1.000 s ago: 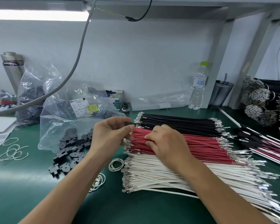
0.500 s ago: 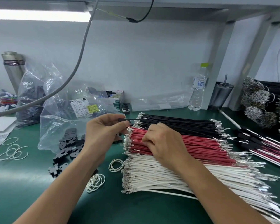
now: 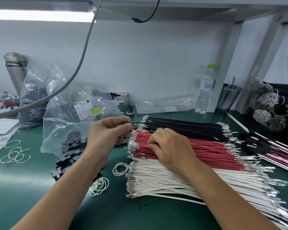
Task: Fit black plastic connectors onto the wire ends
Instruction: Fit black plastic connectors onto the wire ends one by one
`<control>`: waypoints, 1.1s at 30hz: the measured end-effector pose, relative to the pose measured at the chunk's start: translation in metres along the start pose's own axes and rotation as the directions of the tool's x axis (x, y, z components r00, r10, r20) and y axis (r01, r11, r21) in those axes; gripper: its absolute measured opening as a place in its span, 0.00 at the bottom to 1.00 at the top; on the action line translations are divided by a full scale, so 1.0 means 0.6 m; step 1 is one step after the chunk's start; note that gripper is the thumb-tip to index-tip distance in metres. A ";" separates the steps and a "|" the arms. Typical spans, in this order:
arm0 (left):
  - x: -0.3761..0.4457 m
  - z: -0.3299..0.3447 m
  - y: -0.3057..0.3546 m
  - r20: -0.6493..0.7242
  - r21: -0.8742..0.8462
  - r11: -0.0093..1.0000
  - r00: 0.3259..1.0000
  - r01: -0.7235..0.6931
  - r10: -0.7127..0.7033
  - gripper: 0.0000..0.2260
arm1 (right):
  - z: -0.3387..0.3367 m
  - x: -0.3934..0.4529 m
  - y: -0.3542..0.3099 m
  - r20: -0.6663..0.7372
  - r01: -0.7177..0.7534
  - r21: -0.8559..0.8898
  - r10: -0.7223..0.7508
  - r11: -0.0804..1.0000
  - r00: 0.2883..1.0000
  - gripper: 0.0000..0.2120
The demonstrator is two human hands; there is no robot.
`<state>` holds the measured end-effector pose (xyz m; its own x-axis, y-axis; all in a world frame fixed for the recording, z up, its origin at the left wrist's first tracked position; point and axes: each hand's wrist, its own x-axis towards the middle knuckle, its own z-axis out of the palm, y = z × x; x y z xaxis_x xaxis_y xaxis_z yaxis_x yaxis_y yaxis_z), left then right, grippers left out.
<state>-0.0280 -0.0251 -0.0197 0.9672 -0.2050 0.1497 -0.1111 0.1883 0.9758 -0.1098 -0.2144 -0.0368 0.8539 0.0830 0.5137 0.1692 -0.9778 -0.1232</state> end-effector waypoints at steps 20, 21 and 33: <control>-0.007 -0.002 0.006 0.202 -0.098 0.988 0.975 0.115 -0.094 0.21 | -0.029 -0.015 0.009 -0.135 -0.059 0.437 0.131 0.898 0.982 0.09; -0.007 -0.002 0.006 0.211 -0.096 0.988 0.972 0.122 -0.099 0.19 | -0.029 -0.015 0.009 -0.140 -0.054 0.430 0.126 0.901 0.982 0.09; -0.012 0.000 0.009 0.283 -0.137 0.971 0.947 0.198 -0.153 0.19 | -0.041 -0.016 -0.005 -0.274 0.029 0.436 0.103 0.899 0.956 0.06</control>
<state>-0.0358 -0.0228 -0.0152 0.8684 -0.4944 0.0373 0.1149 0.2738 0.9549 -0.1304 -0.2172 -0.0206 0.6988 -0.0738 0.7115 0.3914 -0.7932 -0.4666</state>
